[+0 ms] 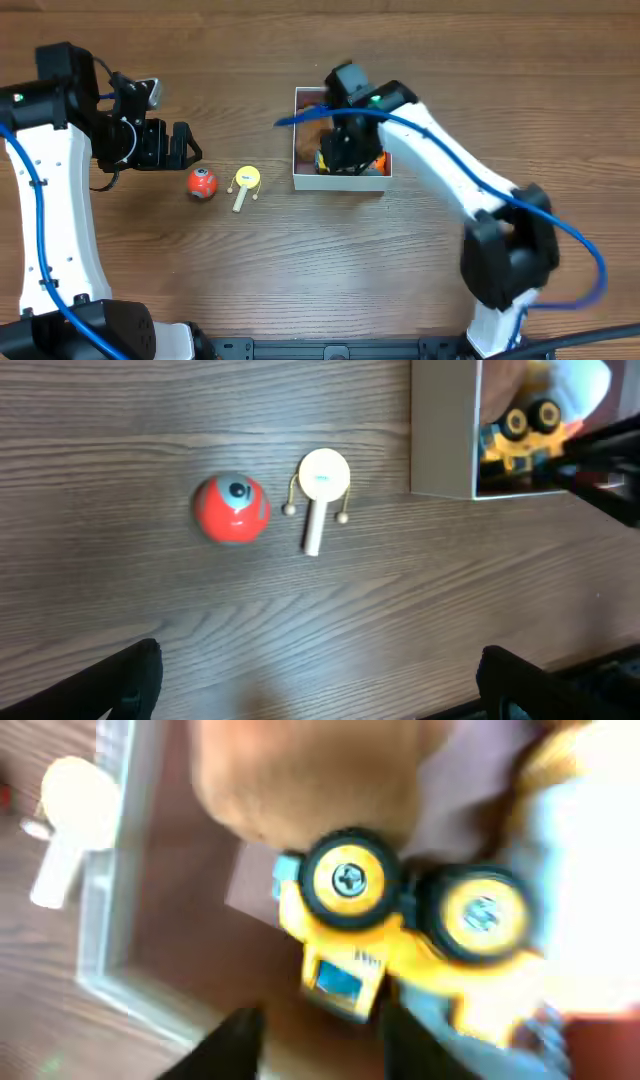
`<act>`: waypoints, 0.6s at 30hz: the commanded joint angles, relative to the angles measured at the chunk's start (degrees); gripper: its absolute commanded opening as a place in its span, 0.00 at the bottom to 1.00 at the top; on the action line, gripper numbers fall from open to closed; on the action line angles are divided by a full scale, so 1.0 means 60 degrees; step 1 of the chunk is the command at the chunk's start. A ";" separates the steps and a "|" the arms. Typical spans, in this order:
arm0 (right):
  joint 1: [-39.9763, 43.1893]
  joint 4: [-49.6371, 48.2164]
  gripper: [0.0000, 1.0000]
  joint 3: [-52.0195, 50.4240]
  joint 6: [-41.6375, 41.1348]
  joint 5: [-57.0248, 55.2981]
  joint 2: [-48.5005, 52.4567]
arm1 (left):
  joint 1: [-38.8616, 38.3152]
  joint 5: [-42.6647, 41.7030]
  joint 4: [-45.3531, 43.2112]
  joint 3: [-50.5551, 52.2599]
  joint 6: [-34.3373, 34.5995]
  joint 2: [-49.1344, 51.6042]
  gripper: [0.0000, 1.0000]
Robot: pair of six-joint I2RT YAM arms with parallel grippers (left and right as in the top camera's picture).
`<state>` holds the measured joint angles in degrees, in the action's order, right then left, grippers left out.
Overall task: Pack container
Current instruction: 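Grasp the red-and-grey round toy with the left gripper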
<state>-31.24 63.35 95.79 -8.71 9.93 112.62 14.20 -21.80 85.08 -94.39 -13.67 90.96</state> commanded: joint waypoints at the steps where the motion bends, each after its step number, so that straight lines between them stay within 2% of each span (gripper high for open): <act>1: 0.0627 0.0433 0.67 0.1362 -0.0346 -0.1279 -0.3209 | -0.0120 -0.0987 -0.0222 0.0025 -0.0076 -0.0051 1.00; 2: 0.1060 0.0517 0.80 0.1370 -0.0710 -0.1650 -0.4036 | -0.0142 -0.1319 -0.0219 0.0025 -0.0091 -0.0051 1.00; 3: 0.1501 0.0605 0.85 0.1370 -0.0954 -0.1767 -0.4586 | -0.0244 -0.1195 -0.0219 0.0025 -0.0175 -0.0051 0.99; 5: 0.2692 0.0827 0.94 0.1370 -0.1596 -0.1749 -0.5501 | -0.0783 -0.0058 -0.0302 0.0029 -0.0175 -0.0044 0.87; 6: 0.3340 0.0969 1.00 0.1366 -0.1869 -0.1741 -0.5803 | -0.1242 0.0484 -0.0517 0.0029 -0.0058 -0.0036 0.86; 8: 0.4681 0.1381 1.00 0.1362 -0.2335 -0.1716 -0.6054 | -0.2430 0.2430 -0.1308 0.0375 0.0393 0.0055 0.89; 10: 0.5348 0.1770 1.00 0.1180 -0.2444 -0.1603 -0.5938 | -0.3158 0.3180 -0.1956 0.1086 0.0430 0.0412 0.94; 11: 0.5464 0.1912 1.00 0.1126 -0.2528 -0.1614 -0.5858 | -0.3275 0.3453 -0.2007 0.1337 0.0554 0.0678 0.91; 14: 0.5603 0.2226 1.00 0.1107 -0.2524 -0.1650 -0.5406 | -0.2852 0.3650 -0.2047 0.1803 0.1417 0.1413 0.85; 18: 0.5603 0.2251 1.00 0.1107 -0.2532 -0.1643 -0.4768 | -0.1872 0.3246 -0.2342 0.2299 0.1461 0.2000 0.87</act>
<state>2.22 77.01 102.45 -23.35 0.19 82.11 -0.51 -2.33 71.53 -82.26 -6.92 101.43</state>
